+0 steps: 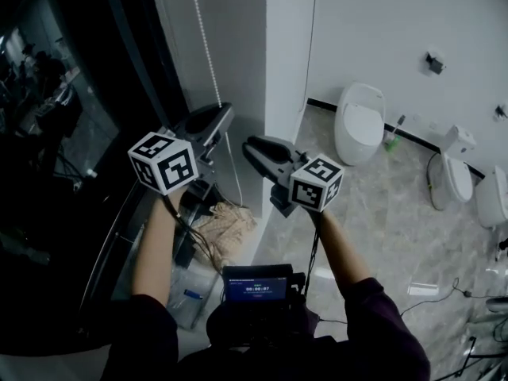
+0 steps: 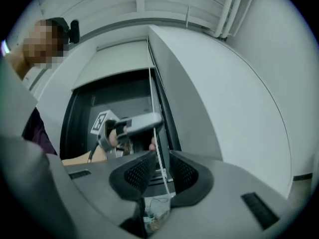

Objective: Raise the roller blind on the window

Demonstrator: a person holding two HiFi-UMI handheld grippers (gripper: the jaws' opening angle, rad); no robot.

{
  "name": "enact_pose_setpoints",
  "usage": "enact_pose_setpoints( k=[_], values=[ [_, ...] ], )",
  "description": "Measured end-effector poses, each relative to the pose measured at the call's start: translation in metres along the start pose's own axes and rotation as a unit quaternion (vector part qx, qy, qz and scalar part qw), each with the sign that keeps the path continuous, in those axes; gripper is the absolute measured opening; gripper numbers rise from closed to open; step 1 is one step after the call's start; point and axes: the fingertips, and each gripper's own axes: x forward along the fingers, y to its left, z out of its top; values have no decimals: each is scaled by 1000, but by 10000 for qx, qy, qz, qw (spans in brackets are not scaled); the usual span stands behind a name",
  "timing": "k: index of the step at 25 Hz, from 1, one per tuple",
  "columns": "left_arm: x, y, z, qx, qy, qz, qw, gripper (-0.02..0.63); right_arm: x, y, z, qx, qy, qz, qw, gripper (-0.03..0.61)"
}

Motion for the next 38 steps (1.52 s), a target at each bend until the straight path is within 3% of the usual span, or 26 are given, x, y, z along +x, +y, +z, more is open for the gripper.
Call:
enact_pose_setpoints(
  k=[4, 9, 12, 16, 18, 19, 23, 27, 32, 35, 38],
  values=[
    [-3, 10, -43, -311, 245, -55, 9992, 12, 12, -1, 50, -229, -306, 56, 9993, 64],
    [-3, -4, -99, -544, 750, -132, 9956, 12, 32, 34, 131, -737, -591, 339, 9950, 64],
    [-4, -10, -141, -751, 1064, -219, 9912, 12, 48, 47, 161, -1004, -697, 414, 9916, 64],
    [-12, -19, -181, -972, 1377, -233, 9854, 12, 60, 60, 176, -1179, -704, 466, 9894, 64],
    [-15, -24, -184, -1000, 1400, -245, 9848, 12, 63, 63, 175, -1294, -653, 432, 9885, 63],
    [-15, -26, -181, -983, 1379, -262, 9852, 12, 62, 62, 174, -1295, -674, 386, 9885, 26],
    [-24, -20, -183, -904, 1417, -194, 9856, 14, 55, 55, 177, -1047, -897, 268, 9901, 20],
    [-37, -7, -149, -836, 1039, -126, 9910, 15, 51, 50, 169, -1173, -854, 156, 9893, 18],
    [-39, -3, -40, -393, 213, -350, 9984, 15, 53, 30, 144, -1164, -614, -38, 9913, 18],
    [-35, 0, 27, -126, -170, -390, 9990, 15, 55, 22, 136, -1031, -509, -64, 9933, 18],
    [-33, -5, 71, 28, -525, -403, 9978, 15, 47, 22, 120, -972, -405, -70, 9944, 18]
  ],
)
